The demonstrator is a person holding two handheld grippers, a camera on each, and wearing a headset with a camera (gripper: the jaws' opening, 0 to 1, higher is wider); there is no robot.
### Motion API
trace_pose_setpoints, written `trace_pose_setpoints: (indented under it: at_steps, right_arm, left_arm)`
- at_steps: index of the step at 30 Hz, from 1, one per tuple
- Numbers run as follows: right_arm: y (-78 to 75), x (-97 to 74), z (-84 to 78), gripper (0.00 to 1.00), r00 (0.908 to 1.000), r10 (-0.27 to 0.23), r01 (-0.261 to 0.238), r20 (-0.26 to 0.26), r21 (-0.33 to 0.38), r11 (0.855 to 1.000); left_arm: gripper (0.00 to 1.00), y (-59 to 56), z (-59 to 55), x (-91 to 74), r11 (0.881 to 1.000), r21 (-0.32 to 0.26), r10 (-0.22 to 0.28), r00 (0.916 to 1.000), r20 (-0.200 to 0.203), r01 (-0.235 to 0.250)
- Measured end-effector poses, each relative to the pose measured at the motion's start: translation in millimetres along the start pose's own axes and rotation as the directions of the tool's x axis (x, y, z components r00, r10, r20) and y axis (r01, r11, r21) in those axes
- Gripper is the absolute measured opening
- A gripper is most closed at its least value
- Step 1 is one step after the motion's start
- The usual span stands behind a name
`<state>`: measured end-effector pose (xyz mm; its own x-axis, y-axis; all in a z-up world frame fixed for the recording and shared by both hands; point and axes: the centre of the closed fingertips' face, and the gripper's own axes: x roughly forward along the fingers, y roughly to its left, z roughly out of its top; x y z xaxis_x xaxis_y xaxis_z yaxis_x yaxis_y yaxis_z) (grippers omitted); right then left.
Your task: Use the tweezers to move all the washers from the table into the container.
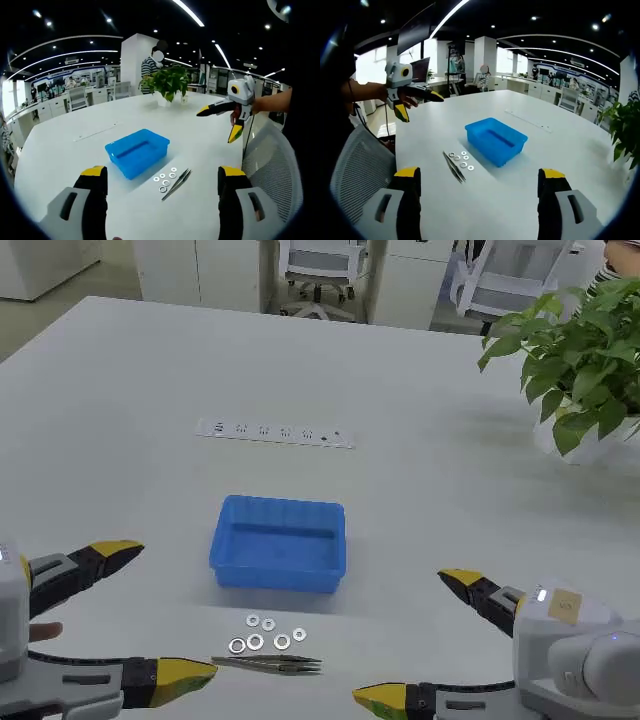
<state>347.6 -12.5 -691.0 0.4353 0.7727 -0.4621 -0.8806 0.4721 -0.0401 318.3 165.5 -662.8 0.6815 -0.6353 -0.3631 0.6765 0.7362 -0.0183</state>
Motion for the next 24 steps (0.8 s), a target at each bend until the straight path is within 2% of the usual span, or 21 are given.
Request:
trace_pose_setpoints:
  at_steps: [24]
  right_arm:
    - [-1.5, 0.8, 0.6, 0.97, 1.0000, 0.001, -0.001, -0.003, -0.014, 1.000]
  left_arm:
    - [0.96, 1.3, -1.6, -0.1, 1.000, 0.008, 0.000, 1.0000, -0.002, 0.000]
